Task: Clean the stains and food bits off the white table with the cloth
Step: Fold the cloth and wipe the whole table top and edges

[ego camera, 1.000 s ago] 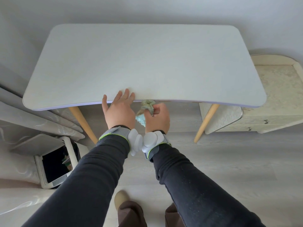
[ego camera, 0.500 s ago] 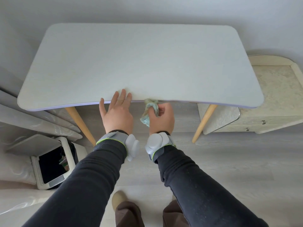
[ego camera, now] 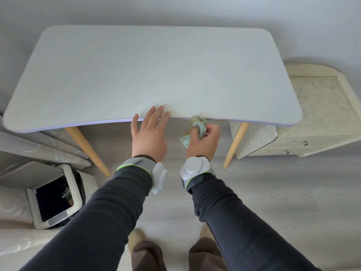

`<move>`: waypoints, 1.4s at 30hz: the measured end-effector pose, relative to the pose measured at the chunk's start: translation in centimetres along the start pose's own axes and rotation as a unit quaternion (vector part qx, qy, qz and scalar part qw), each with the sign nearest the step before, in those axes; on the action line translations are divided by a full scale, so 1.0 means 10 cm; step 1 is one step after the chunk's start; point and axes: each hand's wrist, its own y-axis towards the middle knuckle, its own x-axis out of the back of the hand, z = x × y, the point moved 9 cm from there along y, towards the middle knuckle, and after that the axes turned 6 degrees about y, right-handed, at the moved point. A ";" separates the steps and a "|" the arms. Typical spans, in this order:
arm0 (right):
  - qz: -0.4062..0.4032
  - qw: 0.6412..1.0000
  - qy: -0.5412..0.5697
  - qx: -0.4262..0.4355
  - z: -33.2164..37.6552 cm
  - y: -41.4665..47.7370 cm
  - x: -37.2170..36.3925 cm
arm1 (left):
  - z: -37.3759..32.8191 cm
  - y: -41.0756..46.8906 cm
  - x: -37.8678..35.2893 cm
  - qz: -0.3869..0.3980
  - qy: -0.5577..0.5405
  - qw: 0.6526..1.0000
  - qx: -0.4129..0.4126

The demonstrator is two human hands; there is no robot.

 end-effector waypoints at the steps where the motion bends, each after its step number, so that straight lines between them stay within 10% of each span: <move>1: 0.038 0.999 -0.008 0.007 0.02 -0.04 -0.11 | -0.03 0.00 0.00 -0.004 -0.010 1.000 0.000; 4: 0.131 0.990 -0.035 0.036 0.10 -0.12 -0.32 | -0.17 0.03 -0.01 -0.006 -0.043 0.999 -0.005; 11: 0.013 0.999 -0.015 0.026 0.06 0.28 0.39 | -0.44 0.12 -0.06 0.009 -0.050 0.998 -0.036; 16: 0.130 0.983 -0.094 0.093 0.17 0.36 0.28 | -0.76 0.11 -0.09 0.019 -0.053 0.996 -0.075; 22: 0.004 0.997 -0.056 0.055 0.10 0.58 0.84 | -0.82 0.13 -0.10 -0.001 -0.064 0.997 -0.045; 26: 0.125 0.982 -0.116 0.084 0.17 0.53 0.53 | -0.95 0.15 -0.07 -0.023 -0.086 0.995 -0.050; 32: 0.018 0.995 -0.078 0.065 0.19 0.78 1.00 | -1.07 0.17 -0.14 -0.018 -0.118 0.989 -0.089; 37: 0.146 0.979 -0.119 0.081 0.17 0.73 0.77 | -1.25 0.13 -0.16 0.003 -0.109 0.990 -0.093; 42: -0.020 0.997 -0.051 0.048 0.04 1.02 1.42 | -1.30 0.09 -0.18 0.004 -0.089 0.993 -0.081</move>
